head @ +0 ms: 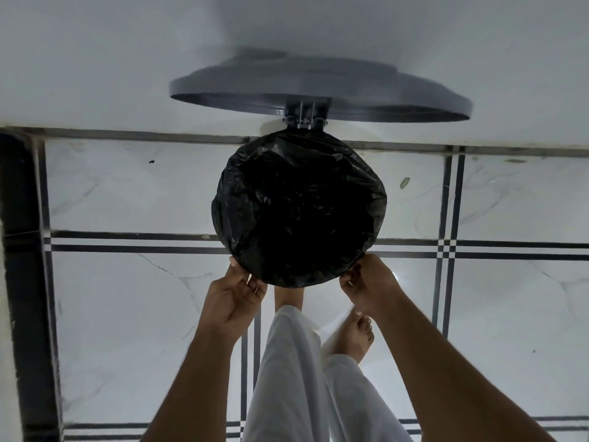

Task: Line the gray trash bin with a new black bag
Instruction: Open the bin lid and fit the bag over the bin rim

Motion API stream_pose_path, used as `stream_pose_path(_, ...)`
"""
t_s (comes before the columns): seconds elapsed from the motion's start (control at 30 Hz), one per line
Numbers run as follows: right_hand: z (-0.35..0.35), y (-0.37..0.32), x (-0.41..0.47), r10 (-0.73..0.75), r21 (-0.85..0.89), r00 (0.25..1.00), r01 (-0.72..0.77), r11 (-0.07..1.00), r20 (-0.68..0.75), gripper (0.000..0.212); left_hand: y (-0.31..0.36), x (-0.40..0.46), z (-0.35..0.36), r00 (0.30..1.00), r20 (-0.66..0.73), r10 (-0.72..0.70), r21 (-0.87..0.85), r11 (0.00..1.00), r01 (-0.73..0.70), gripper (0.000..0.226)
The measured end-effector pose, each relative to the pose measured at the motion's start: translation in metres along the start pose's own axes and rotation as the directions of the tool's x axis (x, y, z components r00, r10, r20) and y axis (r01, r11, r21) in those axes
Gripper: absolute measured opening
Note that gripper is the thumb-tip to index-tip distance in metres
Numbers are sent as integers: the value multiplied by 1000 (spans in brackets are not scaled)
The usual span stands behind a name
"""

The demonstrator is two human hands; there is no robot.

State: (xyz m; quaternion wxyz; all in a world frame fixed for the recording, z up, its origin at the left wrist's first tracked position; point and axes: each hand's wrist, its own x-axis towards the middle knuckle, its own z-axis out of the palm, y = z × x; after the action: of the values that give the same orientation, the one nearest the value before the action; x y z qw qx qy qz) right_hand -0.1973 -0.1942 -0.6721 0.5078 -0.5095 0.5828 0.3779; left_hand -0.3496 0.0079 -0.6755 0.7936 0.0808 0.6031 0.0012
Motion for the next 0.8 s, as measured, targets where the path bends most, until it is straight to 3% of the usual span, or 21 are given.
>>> stream_pose_path(0.1, 4, -9, 1, -29, -55, 999, 27, 998, -30, 26, 2, 6, 3, 999, -47, -26, 112, 993, 31, 19)
stream_pose_path(0.27, -3, -12, 9, -41, -22, 999, 41, 999, -13, 22, 16, 17, 23, 981, -191, 30, 364, 930, 43, 47)
stream_pose_path(0.33, -5, -12, 1, -56, 15, 998, 55, 998, 12, 23, 25, 22, 24, 972, -230, 47, 389, 920, 48, 28)
stream_pose_path(0.43, -5, -16, -17, -166, 6, 985, 167, 986, -34, 19, 35, 19, 26, 954, -283, 96, 446, 894, 42, 22)
stream_pose_path(0.53, -5, -17, -33, -429, -114, 885, 414, 903, -179, 33, 44, 1, 38, 946, -249, 209, 563, 826, -35, 29)
stream_pose_path(0.63, -3, -13, -51, -690, -394, 713, 603, 694, -123, 54, 51, -11, 44, 899, -268, 348, 581, 802, -137, 25)
stream_pose_path(0.73, -3, -9, -51, -779, -530, 624, 642, 554, -59, 41, 58, -15, 50, 891, -291, 348, 583, 803, -123, 20)
stream_pose_path(0.8, -3, -11, -44, -805, -554, 590, 651, 519, -62, 27, 62, -15, 52, 892, -292, 344, 564, 815, -129, 15)
